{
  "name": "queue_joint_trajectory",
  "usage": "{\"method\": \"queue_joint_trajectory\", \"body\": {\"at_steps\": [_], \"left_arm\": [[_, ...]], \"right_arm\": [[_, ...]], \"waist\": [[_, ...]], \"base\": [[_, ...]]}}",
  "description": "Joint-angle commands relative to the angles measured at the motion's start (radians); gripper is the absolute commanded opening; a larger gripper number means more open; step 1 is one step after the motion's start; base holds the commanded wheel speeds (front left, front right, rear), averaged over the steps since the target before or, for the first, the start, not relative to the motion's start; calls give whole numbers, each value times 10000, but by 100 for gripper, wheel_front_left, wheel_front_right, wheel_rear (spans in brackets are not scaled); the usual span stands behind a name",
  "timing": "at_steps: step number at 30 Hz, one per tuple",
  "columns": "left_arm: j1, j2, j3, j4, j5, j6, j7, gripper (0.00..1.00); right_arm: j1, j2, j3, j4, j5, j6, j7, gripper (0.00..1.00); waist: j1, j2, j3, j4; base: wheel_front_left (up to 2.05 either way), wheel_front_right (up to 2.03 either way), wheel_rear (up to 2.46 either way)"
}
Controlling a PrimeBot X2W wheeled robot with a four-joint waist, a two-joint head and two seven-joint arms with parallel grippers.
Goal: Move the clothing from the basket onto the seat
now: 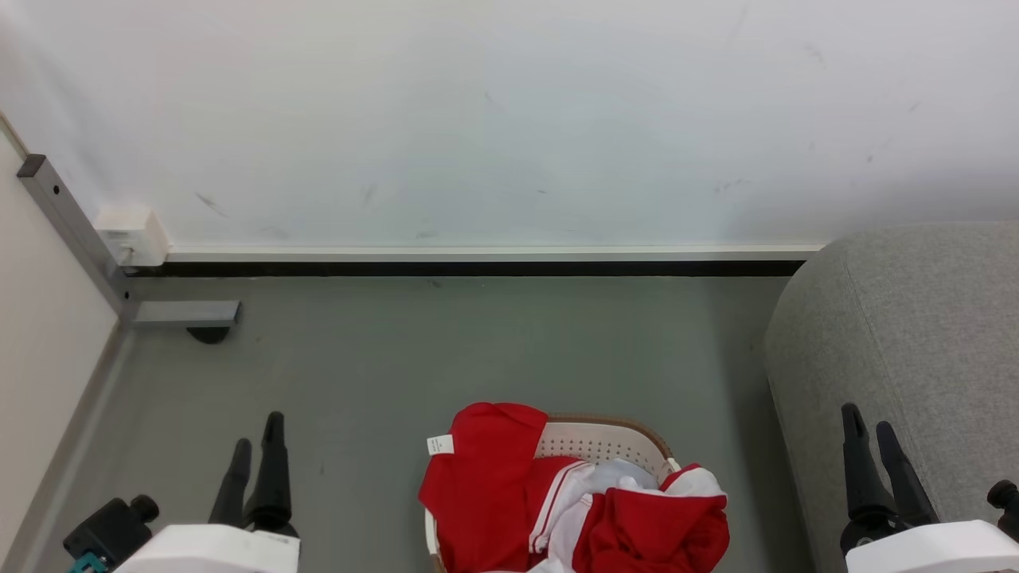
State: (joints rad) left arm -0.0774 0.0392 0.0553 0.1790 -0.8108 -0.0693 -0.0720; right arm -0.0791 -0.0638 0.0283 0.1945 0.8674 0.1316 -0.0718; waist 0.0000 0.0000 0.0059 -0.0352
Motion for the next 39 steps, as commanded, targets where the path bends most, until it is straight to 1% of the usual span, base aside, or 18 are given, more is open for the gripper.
{"method": "queue_joint_trajectory", "body": {"at_steps": [1, 14, 39], "left_arm": [[-91, 86, -12, -200, 451, 68, -116, 100], [-69, 104, -122, -167, 1911, 256, -494, 100], [-95, 124, -176, -132, 4485, 401, -1132, 100]], "right_arm": [[-229, -59, 61, -109, -434, -6, -114, 100], [-281, -61, 262, 2, -1956, -8, -481, 100], [-329, -65, 684, 255, -4211, -11, -1132, 100]], "waist": [[0, 0, 2, -22], [0, 0, 1, -103], [0, 0, 11, -316]], "base": [[0, 0, 0], [0, 0, 0], [0, 0, 0]]}}
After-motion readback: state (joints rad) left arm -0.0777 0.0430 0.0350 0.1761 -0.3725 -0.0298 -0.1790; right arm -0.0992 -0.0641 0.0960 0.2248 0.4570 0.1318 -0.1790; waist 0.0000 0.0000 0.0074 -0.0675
